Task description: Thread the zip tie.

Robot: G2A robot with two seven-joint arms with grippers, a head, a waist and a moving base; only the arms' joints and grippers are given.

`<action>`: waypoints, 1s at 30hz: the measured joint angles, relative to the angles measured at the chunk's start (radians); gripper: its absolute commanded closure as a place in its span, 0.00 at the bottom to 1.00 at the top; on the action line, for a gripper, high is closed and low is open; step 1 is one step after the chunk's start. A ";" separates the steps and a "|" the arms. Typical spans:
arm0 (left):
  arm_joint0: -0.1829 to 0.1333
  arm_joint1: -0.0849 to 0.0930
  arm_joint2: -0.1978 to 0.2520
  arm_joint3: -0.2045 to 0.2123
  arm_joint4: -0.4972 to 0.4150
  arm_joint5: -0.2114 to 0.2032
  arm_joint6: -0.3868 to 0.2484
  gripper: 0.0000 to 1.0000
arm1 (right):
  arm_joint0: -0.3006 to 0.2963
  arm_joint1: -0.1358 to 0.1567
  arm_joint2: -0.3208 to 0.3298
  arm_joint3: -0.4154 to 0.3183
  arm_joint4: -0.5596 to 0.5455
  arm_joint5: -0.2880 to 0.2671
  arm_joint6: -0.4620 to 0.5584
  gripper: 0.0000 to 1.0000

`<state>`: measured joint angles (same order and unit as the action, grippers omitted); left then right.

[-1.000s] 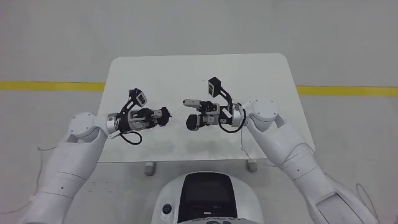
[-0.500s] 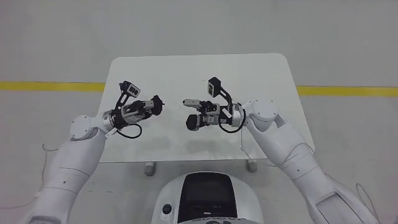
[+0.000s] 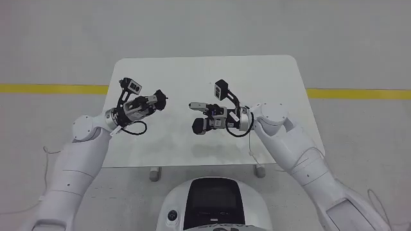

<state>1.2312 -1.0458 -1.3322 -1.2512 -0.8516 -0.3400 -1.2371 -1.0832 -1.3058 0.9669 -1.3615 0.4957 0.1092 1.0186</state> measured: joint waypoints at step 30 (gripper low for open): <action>-0.029 -0.041 -0.031 0.054 0.014 0.000 -0.037 1.00 | 0.006 0.079 0.055 -0.169 -0.594 0.231 -0.037 0.00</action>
<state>1.2026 -1.0872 -1.3634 -1.1967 -0.8374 -0.3400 -1.2745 -1.0770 -1.2266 1.0214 -1.5307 -0.0979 0.3399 0.9814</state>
